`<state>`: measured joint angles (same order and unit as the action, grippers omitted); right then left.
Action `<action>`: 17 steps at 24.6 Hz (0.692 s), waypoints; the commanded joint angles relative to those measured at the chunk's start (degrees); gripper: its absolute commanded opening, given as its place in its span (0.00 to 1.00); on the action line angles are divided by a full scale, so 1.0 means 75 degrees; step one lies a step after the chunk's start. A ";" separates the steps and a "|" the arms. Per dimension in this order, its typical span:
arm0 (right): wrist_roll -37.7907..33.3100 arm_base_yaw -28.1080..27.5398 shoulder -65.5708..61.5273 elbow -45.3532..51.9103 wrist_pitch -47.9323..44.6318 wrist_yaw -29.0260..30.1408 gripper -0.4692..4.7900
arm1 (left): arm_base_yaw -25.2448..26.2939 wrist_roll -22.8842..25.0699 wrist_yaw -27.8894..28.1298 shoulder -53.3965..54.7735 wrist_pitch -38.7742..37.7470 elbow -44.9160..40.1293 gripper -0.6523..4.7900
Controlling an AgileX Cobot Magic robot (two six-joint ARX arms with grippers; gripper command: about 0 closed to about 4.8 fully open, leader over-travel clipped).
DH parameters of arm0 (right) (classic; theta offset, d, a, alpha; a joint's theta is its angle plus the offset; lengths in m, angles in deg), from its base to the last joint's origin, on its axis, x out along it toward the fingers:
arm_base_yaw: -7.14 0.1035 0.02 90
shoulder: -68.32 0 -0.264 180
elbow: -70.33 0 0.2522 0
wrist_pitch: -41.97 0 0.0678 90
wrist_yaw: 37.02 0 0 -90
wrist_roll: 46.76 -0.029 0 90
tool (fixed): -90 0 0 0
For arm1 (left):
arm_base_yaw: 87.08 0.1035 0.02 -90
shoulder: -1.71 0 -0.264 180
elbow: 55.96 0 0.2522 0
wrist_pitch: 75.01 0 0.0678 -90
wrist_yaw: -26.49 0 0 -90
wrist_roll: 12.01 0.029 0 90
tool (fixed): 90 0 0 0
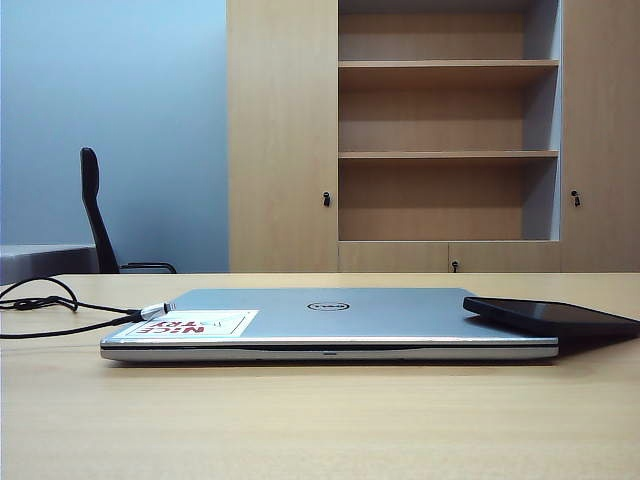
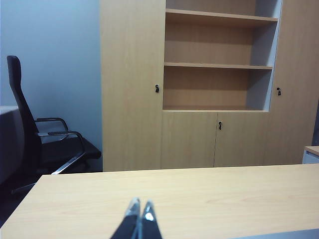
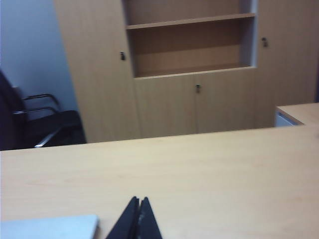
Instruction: Pick up the charging cable and the phone, plug the charging cable into the charging port on the phone, and finally place them back on the table.
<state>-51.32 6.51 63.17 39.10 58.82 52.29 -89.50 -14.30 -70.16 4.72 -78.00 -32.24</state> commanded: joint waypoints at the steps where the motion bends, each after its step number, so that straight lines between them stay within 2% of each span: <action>1: -0.0020 0.0000 -0.0816 -0.0924 -0.0163 0.0740 0.09 | 0.0003 -0.0009 -0.0017 0.0854 0.0020 0.0673 0.11; 4: -0.0015 0.0015 -0.1868 -0.1929 -0.0157 0.1524 0.08 | 0.0003 -0.0009 -0.0017 0.2142 0.0099 0.1411 0.11; 8: -0.0015 0.0373 -0.2512 -0.2430 -0.0114 0.1649 0.08 | -0.0131 0.0000 -0.0017 0.3418 0.0102 0.2022 0.11; 10: 0.0020 0.0886 -0.2681 -0.2468 0.0035 0.1378 0.08 | -0.0455 0.0047 -0.0017 0.4159 0.0128 0.2256 0.11; 14: 0.0239 0.2498 -0.2850 -0.2468 0.0571 0.0289 0.08 | -0.1139 0.0277 -0.0017 0.5552 0.0350 0.2317 0.11; 17: 0.0510 0.3541 -0.2935 -0.2468 0.0761 0.0221 0.08 | -0.1445 0.0720 -0.0020 0.6251 0.0425 0.2317 0.11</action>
<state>-48.39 31.12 41.43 20.96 65.23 54.44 -99.97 -10.98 -70.19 50.68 -76.02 -15.17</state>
